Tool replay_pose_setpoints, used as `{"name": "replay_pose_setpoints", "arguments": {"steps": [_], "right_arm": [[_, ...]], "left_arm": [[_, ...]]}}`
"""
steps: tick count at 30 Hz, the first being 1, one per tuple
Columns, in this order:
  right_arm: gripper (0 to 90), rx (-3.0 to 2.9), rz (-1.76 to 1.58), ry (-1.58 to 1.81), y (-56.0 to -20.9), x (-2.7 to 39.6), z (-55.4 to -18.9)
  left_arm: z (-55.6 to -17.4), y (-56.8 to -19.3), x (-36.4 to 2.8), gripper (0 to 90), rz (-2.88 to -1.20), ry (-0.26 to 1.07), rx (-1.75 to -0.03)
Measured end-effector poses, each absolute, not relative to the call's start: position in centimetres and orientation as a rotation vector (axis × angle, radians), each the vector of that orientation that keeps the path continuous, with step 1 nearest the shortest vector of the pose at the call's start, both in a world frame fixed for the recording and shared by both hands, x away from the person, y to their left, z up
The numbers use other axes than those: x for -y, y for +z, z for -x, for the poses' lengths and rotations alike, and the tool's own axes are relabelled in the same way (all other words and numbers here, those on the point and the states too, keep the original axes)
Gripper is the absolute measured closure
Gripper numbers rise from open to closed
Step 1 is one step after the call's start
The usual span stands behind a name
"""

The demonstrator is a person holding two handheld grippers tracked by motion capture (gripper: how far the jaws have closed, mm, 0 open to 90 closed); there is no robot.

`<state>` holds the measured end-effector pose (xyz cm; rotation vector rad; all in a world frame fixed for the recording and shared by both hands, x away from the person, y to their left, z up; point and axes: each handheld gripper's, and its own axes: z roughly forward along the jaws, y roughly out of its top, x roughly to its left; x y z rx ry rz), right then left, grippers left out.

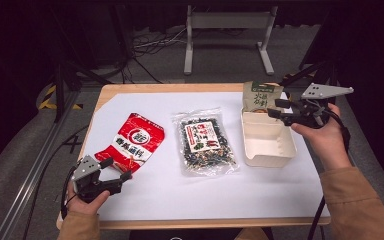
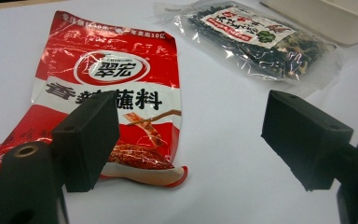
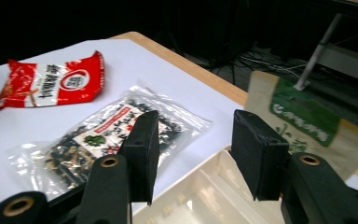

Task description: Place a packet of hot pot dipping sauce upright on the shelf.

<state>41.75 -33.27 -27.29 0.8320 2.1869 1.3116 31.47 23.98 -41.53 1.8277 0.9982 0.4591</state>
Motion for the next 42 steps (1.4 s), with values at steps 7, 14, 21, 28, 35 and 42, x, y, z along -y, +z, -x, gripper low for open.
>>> {"name": "replay_pose_setpoints", "arguments": {"steps": [7,14,21,28,35,42], "right_arm": [[51.8,-2.205,-0.794,1.357,-28.0,32.3,-40.0],[52.6,-2.219,-0.799,1.375,-29.3,31.7,-38.2],[50.0,-2.212,-0.782,1.384,-31.0,30.9,-36.6],[49.5,-2.187,-0.846,1.439,-32.5,30.7,-36.4],[49.9,-2.256,-0.833,1.391,-33.4,29.5,-36.4],[50.5,-2.314,-0.827,1.371,-33.8,28.8,-36.2]], "left_arm": [[-31.5,-41.5,-23.9,19.6,-1.833,0.462,-0.993],[-31.4,-41.4,-24.1,19.4,-1.819,0.485,-1.001],[-31.3,-41.2,-24.0,21.7,-1.828,0.518,-0.986],[-31.0,-40.3,-24.1,24.5,-1.831,0.529,-1.022],[-31.5,-39.5,-24.6,15.5,-1.825,0.485,-1.065],[-33.5,-38.8,-25.5,18.3,-1.904,0.478,-1.111]]}}
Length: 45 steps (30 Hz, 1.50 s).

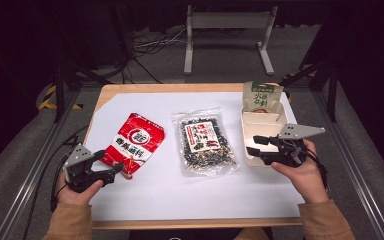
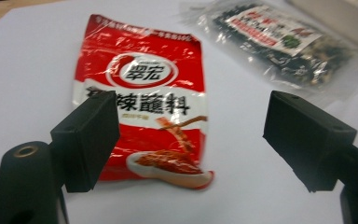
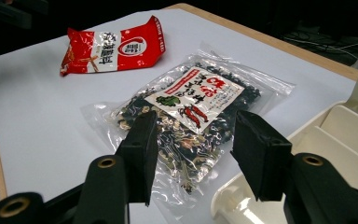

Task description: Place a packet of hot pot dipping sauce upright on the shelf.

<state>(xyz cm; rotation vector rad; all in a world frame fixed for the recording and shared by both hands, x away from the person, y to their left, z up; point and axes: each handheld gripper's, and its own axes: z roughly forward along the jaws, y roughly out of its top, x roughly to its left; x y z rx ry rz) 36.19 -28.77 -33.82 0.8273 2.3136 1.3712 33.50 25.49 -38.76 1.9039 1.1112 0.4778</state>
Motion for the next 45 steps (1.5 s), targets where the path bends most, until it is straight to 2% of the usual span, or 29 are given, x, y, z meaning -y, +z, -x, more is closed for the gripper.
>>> {"name": "replay_pose_setpoints", "arguments": {"steps": [11,14,18,25,33,36,45], "right_arm": [[47.8,-2.36,-0.831,1.357,-34.0,28.2,-35.9],[47.3,-2.36,-0.831,1.361,-34.0,28.2,-35.8],[46.4,-2.36,-0.826,1.363,-34.0,28.1,-35.7],[46.1,-2.364,-0.83,1.359,-34.0,28.0,-35.7],[45.2,-2.368,-0.831,1.356,-34.2,27.8,-35.7],[44.8,-2.37,-0.835,1.357,-34.2,27.8,-35.7],[43.8,-2.369,-0.835,1.358,-34.2,27.7,-35.7]], "left_arm": [[-37.0,-37.5,-27.0,17.7,-2.002,0.494,-1.185],[-38.0,-37.7,-27.3,13.8,-2.043,0.463,-1.215],[-39.1,-38.3,-27.6,13.8,-2.058,0.435,-1.236],[-40.1,-38.9,-28.1,19.7,-2.023,0.387,-1.248],[-41.5,-39.4,-28.6,20.6,-1.983,0.365,-1.314],[-42.1,-39.8,-28.7,24.8,-1.977,0.338,-1.326],[-43.5,-41.7,-29.3,26.5,-1.939,0.276,-1.385]]}}
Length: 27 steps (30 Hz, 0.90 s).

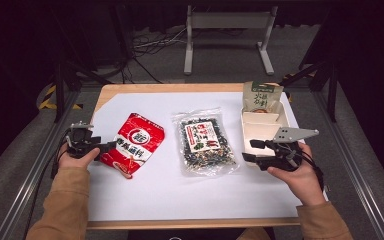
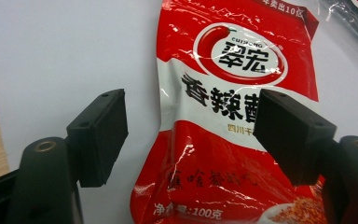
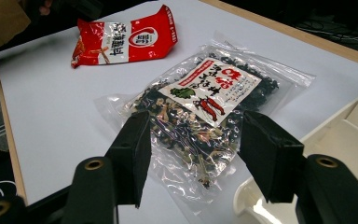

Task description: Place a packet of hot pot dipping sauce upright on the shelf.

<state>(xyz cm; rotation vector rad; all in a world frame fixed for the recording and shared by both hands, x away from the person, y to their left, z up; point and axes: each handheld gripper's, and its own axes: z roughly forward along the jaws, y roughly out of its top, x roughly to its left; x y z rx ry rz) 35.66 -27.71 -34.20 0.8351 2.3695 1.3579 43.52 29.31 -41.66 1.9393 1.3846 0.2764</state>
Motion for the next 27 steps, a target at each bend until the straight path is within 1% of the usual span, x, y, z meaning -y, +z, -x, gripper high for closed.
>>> {"name": "replay_pose_setpoints", "arguments": {"steps": [3,8,13,15,17,19,22,27], "right_arm": [[43.3,-2.371,-0.834,1.355,-34.3,27.7,-35.7],[42.9,-2.375,-0.832,1.353,-34.4,27.6,-35.7],[42.3,-2.377,-0.828,1.349,-34.4,27.4,-35.7],[42.2,-2.378,-0.828,1.35,-34.5,27.4,-35.7],[42.0,-2.378,-0.827,1.35,-34.5,27.4,-35.7],[42.0,-2.377,-0.827,1.35,-34.5,27.4,-35.7],[41.7,-2.378,-0.825,1.349,-34.5,27.4,-35.7],[41.5,-2.381,-0.819,1.346,-34.6,27.3,-35.7]], "left_arm": [[-43.9,-42.2,-29.5,26.7,-1.946,0.223,-1.39],[-44.4,-42.8,-29.5,29.1,-1.94,0.176,-1.405],[-44.7,-43.3,-29.5,34.5,-1.942,0.134,-1.423],[-44.8,-43.6,-29.3,39.4,-1.967,0.102,-1.419],[-45.0,-43.9,-29.2,41.1,-1.978,0.064,-1.421],[-45.0,-44.0,-29.1,42.6,-1.971,0.057,-1.417],[-44.8,-44.1,-29.0,49.0,-1.95,0.042,-1.425],[-44.4,-43.7,-28.6,61.9,-1.962,0.094,-1.408]]}}
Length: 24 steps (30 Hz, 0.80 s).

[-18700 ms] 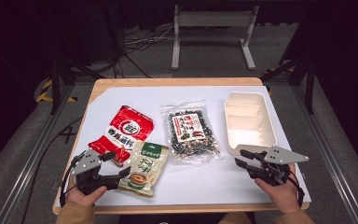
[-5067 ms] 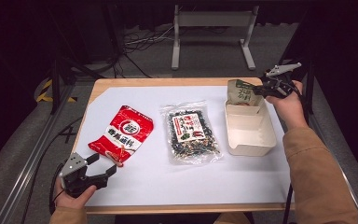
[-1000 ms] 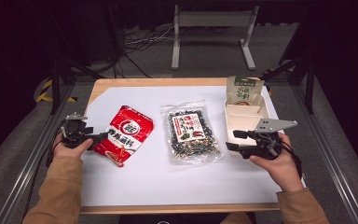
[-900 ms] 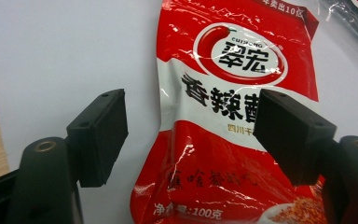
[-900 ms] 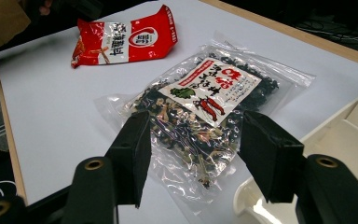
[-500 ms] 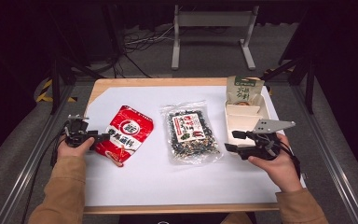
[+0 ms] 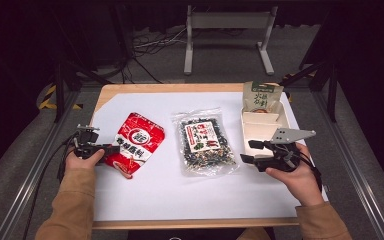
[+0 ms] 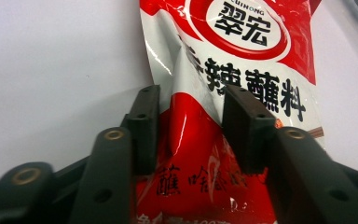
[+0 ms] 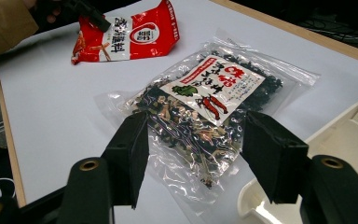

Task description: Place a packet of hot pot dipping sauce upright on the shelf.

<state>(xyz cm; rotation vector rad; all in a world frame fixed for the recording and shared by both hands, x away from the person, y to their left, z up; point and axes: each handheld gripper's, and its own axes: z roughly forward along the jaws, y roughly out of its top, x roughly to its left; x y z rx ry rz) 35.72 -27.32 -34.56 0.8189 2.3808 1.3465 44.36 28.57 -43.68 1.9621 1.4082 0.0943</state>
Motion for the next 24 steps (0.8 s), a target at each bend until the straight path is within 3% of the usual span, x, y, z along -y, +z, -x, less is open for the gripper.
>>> {"name": "replay_pose_setpoints", "arguments": {"steps": [6,10,16,24], "right_arm": [[41.5,-2.379,-0.815,1.346,-34.5,27.2,-35.6],[42.0,-2.375,-0.814,1.348,-34.5,27.3,-35.6],[50.9,-2.379,-0.816,1.376,-34.3,27.3,-35.5],[50.5,-2.365,-0.821,1.423,-34.1,27.2,-35.3]], "left_arm": [[-43.8,-43.5,-28.5,72.8,-1.928,0.124,-1.407],[-43.5,-43.5,-28.6,74.7,-1.917,0.141,-1.402],[-42.8,-43.3,-28.4,76.3,-1.886,0.176,-1.397],[-41.6,-41.7,-27.9,77.5,-1.859,0.238,-1.336]]}}
